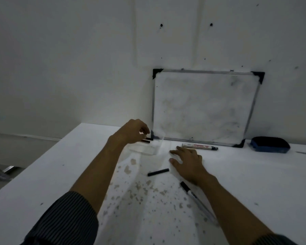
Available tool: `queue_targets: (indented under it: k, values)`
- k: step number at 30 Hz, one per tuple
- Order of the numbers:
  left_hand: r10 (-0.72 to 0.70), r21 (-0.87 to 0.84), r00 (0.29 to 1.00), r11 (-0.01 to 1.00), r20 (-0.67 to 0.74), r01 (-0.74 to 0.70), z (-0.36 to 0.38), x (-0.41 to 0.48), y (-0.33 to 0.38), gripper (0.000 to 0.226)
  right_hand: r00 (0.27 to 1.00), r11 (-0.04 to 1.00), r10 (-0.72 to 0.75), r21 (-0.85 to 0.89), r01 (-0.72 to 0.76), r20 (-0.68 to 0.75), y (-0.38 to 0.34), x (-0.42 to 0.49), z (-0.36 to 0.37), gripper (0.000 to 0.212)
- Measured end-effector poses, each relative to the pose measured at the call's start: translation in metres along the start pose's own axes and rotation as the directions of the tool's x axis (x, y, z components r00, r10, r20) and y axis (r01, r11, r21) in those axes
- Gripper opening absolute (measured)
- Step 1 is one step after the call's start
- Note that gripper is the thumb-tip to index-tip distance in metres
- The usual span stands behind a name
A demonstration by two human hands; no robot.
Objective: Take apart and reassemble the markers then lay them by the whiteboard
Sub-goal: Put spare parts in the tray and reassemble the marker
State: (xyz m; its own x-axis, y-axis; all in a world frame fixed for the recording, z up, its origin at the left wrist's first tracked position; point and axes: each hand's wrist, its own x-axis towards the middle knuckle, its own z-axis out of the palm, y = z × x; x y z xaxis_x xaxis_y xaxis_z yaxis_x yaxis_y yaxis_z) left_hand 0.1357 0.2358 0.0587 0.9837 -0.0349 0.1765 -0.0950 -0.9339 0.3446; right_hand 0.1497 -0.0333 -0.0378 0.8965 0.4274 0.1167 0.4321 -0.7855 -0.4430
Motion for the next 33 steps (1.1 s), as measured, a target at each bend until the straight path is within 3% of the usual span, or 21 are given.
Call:
queue_targets:
  k: [3,7,8,12,19,23,26,29,33]
  values:
    - [0.085,-0.097,0.992,0.991,-0.094,-0.095,0.007,-0.042,0.029,0.02,0.989,0.99,0.004,0.142,-0.025,0.149,-0.002,-0.014,-0.024,0.038]
    - [0.168,-0.148,0.985,0.974,-0.047,-0.173,0.035,-0.103,0.066,0.018,0.954,0.995,0.023,0.086,-0.051,0.298,-0.011,-0.057,-0.047,0.036]
    - [0.164,-0.161,0.986,0.973,-0.013,-0.164,0.045,-0.116,0.073,0.019,0.958,0.998,0.042,0.022,-0.05,0.282,-0.014,-0.071,-0.049,0.04]
    - [0.093,-0.21,0.993,0.975,0.075,-0.076,0.083,-0.154,0.092,0.025,1.0,0.925,0.009,-0.38,-0.008,-0.001,-0.021,-0.132,-0.044,0.051]
    - [0.036,-0.431,0.988,0.897,-0.15,-0.098,0.115,-0.187,0.095,0.035,0.978,0.917,0.035,-0.382,-0.113,-0.205,-0.027,-0.179,-0.024,0.035]
    - [0.048,-0.586,0.985,0.799,-0.164,-0.137,0.112,-0.191,0.1,0.039,0.978,0.98,-0.001,-0.195,-0.041,-0.208,-0.027,-0.18,-0.026,0.032]
    - [0.035,-0.666,0.991,0.737,-0.126,-0.111,0.107,-0.191,0.103,0.027,0.979,0.997,-0.072,0.001,0.073,-0.193,-0.026,-0.18,-0.034,0.033]
    - [-0.003,-0.702,0.99,0.705,-0.142,-0.099,0.1,-0.189,0.1,0.015,0.981,0.945,0.002,0.321,0.062,-0.195,-0.021,-0.181,-0.043,0.029]
    - [-0.036,-0.702,0.986,0.707,-0.161,-0.089,0.093,-0.19,0.088,0.012,0.962,0.849,0.133,0.528,0.013,-0.237,-0.021,-0.178,-0.05,0.007]
